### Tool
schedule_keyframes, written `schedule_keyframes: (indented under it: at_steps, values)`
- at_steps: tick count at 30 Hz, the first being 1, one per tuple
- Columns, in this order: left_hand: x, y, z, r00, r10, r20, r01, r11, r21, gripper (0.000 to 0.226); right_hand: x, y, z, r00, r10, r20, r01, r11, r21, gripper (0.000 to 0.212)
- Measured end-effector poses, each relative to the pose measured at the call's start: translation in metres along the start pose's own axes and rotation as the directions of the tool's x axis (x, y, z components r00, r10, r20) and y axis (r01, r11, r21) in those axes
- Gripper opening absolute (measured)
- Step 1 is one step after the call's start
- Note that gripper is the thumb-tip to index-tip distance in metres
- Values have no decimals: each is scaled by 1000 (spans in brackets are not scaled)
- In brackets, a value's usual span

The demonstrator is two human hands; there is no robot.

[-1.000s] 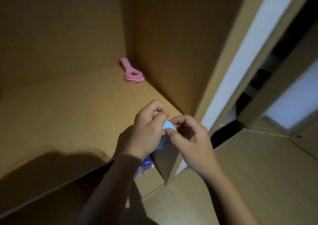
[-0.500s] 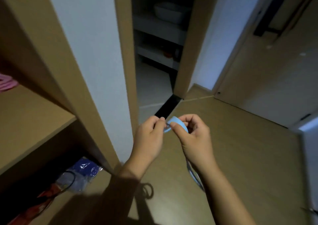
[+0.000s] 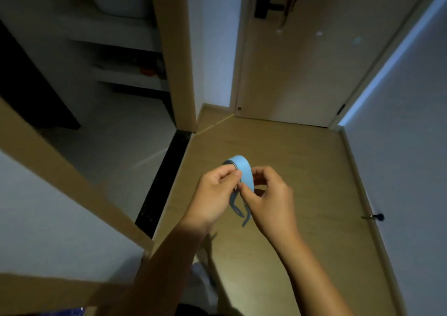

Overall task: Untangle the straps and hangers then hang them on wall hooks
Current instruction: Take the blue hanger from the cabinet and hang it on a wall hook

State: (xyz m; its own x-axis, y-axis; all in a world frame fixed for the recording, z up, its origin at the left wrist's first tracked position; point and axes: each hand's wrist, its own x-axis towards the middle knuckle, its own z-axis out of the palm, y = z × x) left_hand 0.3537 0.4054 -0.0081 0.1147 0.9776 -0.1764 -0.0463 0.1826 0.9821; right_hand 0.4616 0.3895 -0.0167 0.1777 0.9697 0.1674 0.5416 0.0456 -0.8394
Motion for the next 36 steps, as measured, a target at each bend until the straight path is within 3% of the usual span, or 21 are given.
schedule_keyframes:
  at_steps: [4,7,10,14,18,21,23,29,32,36]
  values:
    - [64,8,2,998,-4,66,6,1000,-24,14,55,3,6,994,39,-100,-39,999,-5,15]
    - [113,20,2,992,-12,124,15,1000,-20,16,96,-2,8,982,133,-131,-122,988,92,15]
    - [159,28,-2,987,9,160,-22,996,81,20,138,0,11,944,225,-240,-176,962,209,15]
    - [213,35,-9,973,67,221,-142,927,347,28,180,9,18,919,285,-272,-248,955,164,20]
    - [256,42,-4,953,91,291,-224,855,468,24,213,19,22,963,225,-148,-227,974,-1,39]
    - [287,45,8,934,85,348,-255,840,479,6,240,33,22,982,145,-121,-160,979,-124,17]
    - [308,47,19,921,106,374,-296,816,497,13,260,45,18,982,102,-156,-130,975,-182,8]
    - [381,58,78,936,154,317,-310,789,530,31,341,83,-18,963,75,-258,-125,975,-184,10]
    - [425,63,106,920,179,348,-353,764,540,27,391,98,-47,965,108,-239,-151,974,-166,10]
    - [477,68,148,882,291,372,-470,621,627,24,452,122,-89,976,130,-175,-161,970,-179,12]
